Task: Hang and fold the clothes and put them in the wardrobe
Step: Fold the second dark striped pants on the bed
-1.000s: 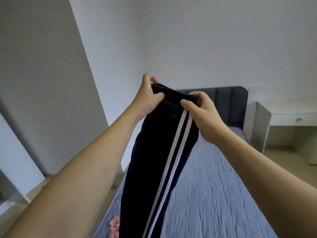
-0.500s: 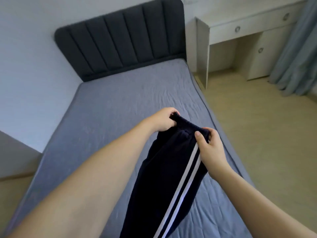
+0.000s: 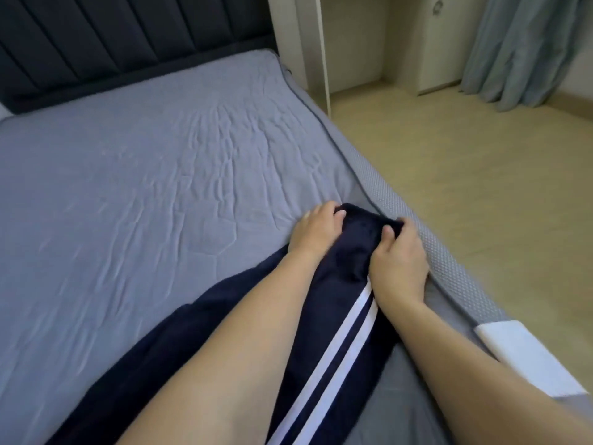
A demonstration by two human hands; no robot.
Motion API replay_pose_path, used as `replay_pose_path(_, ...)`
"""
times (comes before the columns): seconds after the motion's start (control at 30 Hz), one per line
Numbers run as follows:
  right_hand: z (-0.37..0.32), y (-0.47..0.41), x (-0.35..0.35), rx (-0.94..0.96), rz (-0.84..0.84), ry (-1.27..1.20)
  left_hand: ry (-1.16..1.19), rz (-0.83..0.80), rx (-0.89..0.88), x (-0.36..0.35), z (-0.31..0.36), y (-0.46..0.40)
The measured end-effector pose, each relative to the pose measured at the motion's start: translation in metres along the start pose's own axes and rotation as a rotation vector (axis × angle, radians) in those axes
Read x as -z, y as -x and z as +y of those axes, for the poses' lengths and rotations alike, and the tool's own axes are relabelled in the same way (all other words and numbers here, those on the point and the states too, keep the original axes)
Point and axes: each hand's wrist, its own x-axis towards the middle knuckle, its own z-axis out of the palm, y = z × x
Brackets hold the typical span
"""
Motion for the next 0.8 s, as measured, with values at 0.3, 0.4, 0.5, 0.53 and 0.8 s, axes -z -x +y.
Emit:
replay_pose_path(0.3,-0.006,-0.009,0.024,-0.114,-0.118,-0.419,0.013,-0.129,0.240,0.064,-0.012,0.043)
replay_pose_path(0.4,-0.005,0.008,0.044,-0.279,-0.312,-0.607,0.008,-0.327,0.320,0.097,-0.042,0.087)
replay_pose_path(0.5,-0.002,0.027,0.048,-0.266,-0.474,-0.553,-0.099,-0.308,0.357,0.109,-0.056,0.116)
replay_pose_path(0.53,-0.005,0.029,0.048,-0.267,-0.472,-0.560,-0.092,-0.247,0.358,0.110,-0.056,0.120)
replay_pose_path(0.8,-0.032,-0.021,0.049,-0.130,-0.210,-0.767,-0.438,0.370,0.090,0.134,-0.021,0.053)
